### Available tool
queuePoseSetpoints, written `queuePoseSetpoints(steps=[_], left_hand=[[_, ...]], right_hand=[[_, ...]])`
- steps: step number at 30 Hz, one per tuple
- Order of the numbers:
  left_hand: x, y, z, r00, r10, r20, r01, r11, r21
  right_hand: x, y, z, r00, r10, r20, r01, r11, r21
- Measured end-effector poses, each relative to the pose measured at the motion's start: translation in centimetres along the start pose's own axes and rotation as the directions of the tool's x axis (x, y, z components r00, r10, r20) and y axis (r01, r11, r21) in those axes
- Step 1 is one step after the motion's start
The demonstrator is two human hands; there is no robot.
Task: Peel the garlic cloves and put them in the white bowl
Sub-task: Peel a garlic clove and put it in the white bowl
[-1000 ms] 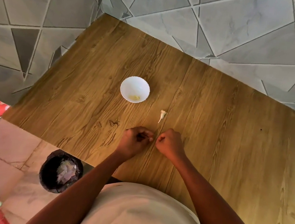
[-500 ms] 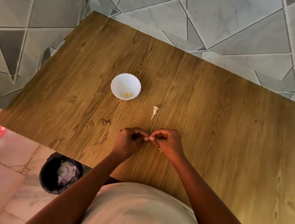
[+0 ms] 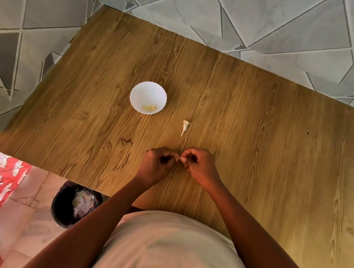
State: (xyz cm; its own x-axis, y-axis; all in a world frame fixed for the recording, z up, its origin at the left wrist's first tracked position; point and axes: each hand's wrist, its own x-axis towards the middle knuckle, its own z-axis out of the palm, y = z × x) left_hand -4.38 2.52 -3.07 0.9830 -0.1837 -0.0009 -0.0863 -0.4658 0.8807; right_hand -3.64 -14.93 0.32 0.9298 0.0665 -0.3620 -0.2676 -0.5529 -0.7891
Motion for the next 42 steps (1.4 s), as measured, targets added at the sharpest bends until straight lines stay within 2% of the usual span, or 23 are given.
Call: queuePoseSetpoints(steps=[5,9,11,13,16,19,21,26,31,34,39,42], left_hand=[[-0.1,0.1,-0.2,0.983,0.182,0.016,-0.183,0.972,0.147],[-0.5,0.0,-0.1,0.932,0.359,0.053,-0.356,0.875,0.329],[-0.5,0.0,-0.1,0.909,0.412,0.061,-0.402,0.83,0.387],[-0.5,0.1,0.1,0.929,0.369,0.038,-0.357,0.861,0.363],[-0.7,0.6,0.6,0.988,0.144,-0.05,-0.134,0.977,0.163],[-0.8,0.5,0.6,0.995,-0.018,-0.1,0.022,0.999,0.047],[-0.6,0.4,0.1,0.994,-0.022,-0.107,0.03,0.997,0.073],[-0.3,1.0,-0.4,0.993,0.11,-0.04,-0.099,0.972,0.212],[-0.2,1.2,-0.7,0.989,0.148,0.014,-0.147,0.962,0.231],[-0.4,1.4,-0.8,0.993,0.115,-0.008,-0.111,0.974,0.199],[-0.5,1.3,-0.7,0.999,-0.033,-0.027,0.036,0.988,0.148],[-0.6,1.6,-0.8,0.999,-0.024,-0.024,0.027,0.993,0.114]], right_hand=[[0.5,-1.0,0.1,0.998,0.049,0.034,-0.044,0.992,-0.117],[1.1,-1.8,-0.3,0.982,0.173,0.075,-0.173,0.985,-0.015],[1.2,-2.0,-0.4,0.979,0.186,0.085,-0.186,0.982,-0.006],[1.1,-1.8,-0.5,0.982,0.161,0.096,-0.158,0.987,-0.039],[0.8,-1.1,-0.5,0.991,0.092,0.095,-0.087,0.995,-0.056],[0.4,-0.6,-0.7,0.995,0.014,0.101,-0.006,0.997,-0.083],[0.3,-0.4,-0.6,0.997,0.002,0.078,0.003,0.998,-0.065],[0.4,0.3,-0.5,1.0,0.0,0.027,0.0,1.0,-0.003],[0.3,0.7,-0.4,1.0,-0.008,0.014,0.007,0.998,0.056],[0.3,0.8,-0.5,1.0,-0.01,0.021,0.008,0.997,0.075],[-0.1,0.9,-0.7,0.999,-0.03,0.018,0.028,0.994,0.107],[-0.2,0.8,-0.7,1.0,-0.026,0.013,0.024,0.993,0.119]])
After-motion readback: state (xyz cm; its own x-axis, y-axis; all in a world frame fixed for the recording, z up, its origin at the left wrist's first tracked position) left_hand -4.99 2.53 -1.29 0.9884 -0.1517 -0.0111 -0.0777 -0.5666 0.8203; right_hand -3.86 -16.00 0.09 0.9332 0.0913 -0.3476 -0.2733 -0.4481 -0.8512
